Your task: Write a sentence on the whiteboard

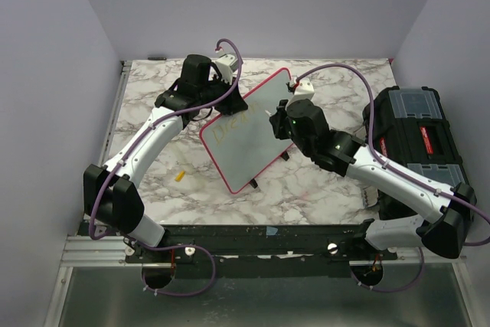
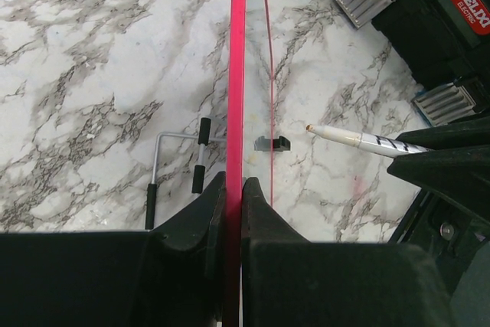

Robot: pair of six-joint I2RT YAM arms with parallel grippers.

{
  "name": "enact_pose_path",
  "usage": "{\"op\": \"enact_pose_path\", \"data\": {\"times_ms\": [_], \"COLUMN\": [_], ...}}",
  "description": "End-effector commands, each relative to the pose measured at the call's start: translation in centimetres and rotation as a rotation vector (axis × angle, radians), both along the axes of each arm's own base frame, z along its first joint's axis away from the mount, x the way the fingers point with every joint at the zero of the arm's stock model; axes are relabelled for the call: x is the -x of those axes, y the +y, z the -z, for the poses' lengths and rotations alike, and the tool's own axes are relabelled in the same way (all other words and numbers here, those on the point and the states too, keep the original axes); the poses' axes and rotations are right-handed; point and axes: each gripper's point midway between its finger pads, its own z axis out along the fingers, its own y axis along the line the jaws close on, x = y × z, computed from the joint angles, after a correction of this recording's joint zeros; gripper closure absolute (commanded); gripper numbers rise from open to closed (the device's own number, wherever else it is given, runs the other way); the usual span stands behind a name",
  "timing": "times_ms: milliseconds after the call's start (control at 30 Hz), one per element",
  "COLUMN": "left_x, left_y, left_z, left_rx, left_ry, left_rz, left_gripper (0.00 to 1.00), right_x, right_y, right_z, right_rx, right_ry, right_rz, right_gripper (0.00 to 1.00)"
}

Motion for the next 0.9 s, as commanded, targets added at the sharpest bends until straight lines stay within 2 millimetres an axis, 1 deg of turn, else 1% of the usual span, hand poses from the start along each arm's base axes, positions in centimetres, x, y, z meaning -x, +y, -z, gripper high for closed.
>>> {"op": "enact_pose_path", "data": {"times_ms": [0,300,400,867], "left_x": [-0.4,-0.9,-1.0,-1.2], "left_y": [2.8,3.5,3.8,4.2], "left_z": [8.0,8.3,8.1,7.8], "left_rx": [-0.244,-0.234,-0.225,-0.228], "left_ry": [0.061,0.066,0.061,0.041], "left_rz": [-0.030,-0.045,-0.050,-0.042], "left_gripper": [1.00,1.00,1.00,1.00], "right_x": [-0.1,-0.4,-0.6,-2.6], "right_y": [0.0,0.0,0.0,0.5], "right_z": [-0.1,-0.1,-0.1,-2.3], "right_rx": [-0.006,-0.003,-0.007,-0.122], "right_ry": [-0.014,-0.013,-0.017,-0.044], "right_rz": [-0.003,0.001,-0.013,-0.158], "right_gripper": [0.99,0.99,0.99,0.99]}}
